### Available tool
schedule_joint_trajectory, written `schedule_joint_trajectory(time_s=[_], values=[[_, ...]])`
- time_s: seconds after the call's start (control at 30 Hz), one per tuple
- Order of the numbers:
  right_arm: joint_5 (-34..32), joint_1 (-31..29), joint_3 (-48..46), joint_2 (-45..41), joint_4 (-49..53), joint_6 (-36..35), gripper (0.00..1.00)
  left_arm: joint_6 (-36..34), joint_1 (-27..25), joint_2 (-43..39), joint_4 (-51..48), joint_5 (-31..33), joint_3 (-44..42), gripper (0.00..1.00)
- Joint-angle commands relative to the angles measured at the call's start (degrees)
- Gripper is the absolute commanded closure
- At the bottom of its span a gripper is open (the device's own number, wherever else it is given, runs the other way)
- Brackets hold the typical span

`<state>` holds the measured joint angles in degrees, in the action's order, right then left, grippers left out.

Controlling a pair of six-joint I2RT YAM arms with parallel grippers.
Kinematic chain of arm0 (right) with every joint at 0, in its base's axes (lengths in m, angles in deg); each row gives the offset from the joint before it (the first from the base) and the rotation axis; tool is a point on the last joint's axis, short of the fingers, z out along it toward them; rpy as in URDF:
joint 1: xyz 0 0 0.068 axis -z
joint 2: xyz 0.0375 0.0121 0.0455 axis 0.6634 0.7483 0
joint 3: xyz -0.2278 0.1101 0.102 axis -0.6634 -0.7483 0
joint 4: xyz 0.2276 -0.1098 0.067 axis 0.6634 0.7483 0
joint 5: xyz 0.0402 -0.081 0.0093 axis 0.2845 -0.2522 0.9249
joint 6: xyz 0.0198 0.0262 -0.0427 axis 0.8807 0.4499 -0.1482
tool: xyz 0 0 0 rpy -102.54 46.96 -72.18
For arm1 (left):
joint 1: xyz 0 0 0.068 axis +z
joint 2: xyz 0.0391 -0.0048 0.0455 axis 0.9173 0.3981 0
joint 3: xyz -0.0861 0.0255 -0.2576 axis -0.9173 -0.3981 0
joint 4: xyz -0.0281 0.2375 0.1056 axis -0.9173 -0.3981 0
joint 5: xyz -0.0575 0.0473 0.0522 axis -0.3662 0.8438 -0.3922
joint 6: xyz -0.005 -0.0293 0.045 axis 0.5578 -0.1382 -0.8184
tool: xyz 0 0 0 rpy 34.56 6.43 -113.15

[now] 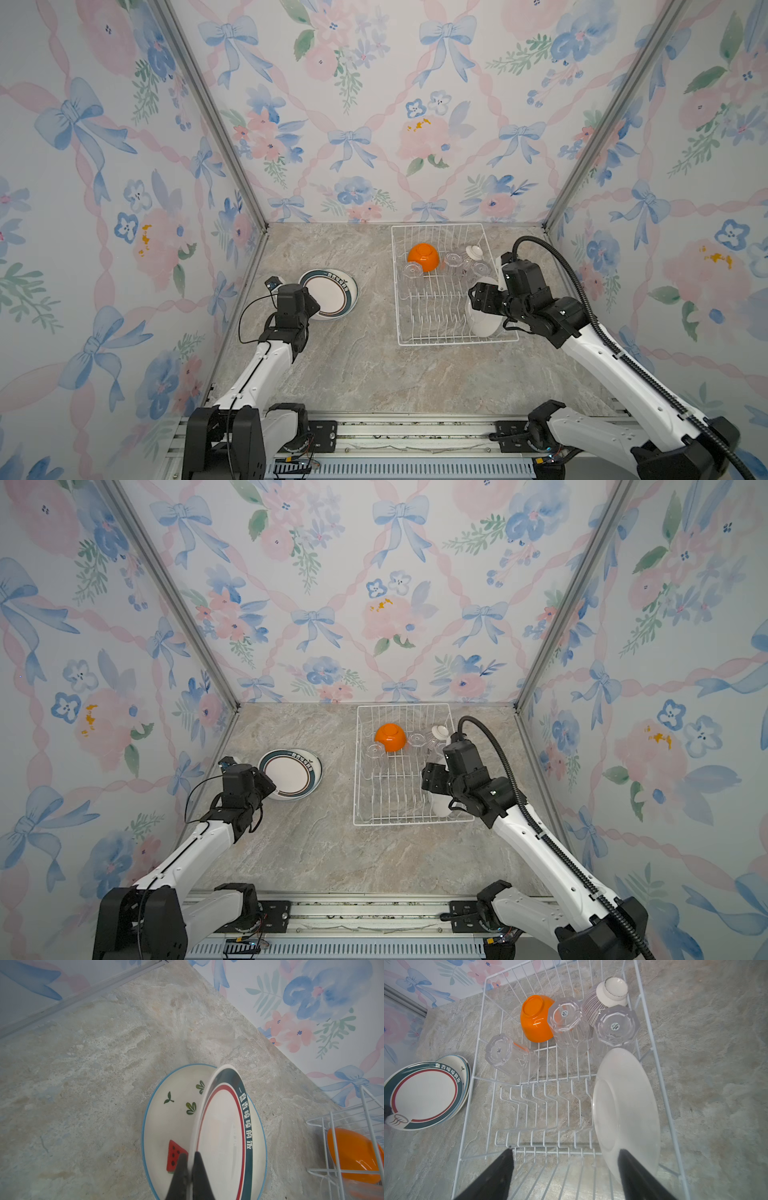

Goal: Unload the mixed dishes from the dish rack
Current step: 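Open the left gripper to release the plate onto the watermelon plate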

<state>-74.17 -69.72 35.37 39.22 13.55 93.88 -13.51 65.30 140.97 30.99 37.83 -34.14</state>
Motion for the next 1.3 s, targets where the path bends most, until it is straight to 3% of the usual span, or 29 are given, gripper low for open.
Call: schedule_joint_trajectory(time_s=[0.0,0.17,0.23,0.37,0.5,0.6,0.9,1.1,1.27], values=[[0.4,0.5,-0.6,0.3,1.7,-0.6,0.19,-1.5,0.2,1.8,0.1,-1.3,1.1,1.0],[0.5,0.5,-0.5,0.4,1.7,-0.6,0.19,-1.8,0.5,3.8,0.1,-2.1,1.9,0.97],[0.5,0.4,-0.4,0.4,1.8,-0.5,0.19,-1.9,0.6,4.3,0.1,-2.2,2.1,0.8],[0.5,0.4,-0.4,0.4,2.0,-0.4,0.19,-2.2,0.7,4.6,0.1,-2.4,2.2,0.29],[0.3,0.4,-0.4,0.2,2.2,-0.4,0.18,-2.2,0.8,4.4,0.0,-2.4,2.1,0.09],[0.2,0.4,-0.4,0.3,2.3,-0.5,0.18,-2.2,0.8,4.5,0.0,-2.6,2.0,0.02],[-0.4,0.4,-0.4,0.2,3.2,-1.1,0.18,-1.2,0.8,2.7,0.0,-7.5,1.9,0.02],[-4.2,0.5,0.5,0.2,6.2,-3.0,0.18,-0.8,0.5,-3.2,0.0,-13.5,1.8,0.02],[-4.6,1.3,0.4,0.5,7.7,-3.9,0.17,-0.2,-1.6,-10.6,0.0,-14.6,1.0,0.02]])
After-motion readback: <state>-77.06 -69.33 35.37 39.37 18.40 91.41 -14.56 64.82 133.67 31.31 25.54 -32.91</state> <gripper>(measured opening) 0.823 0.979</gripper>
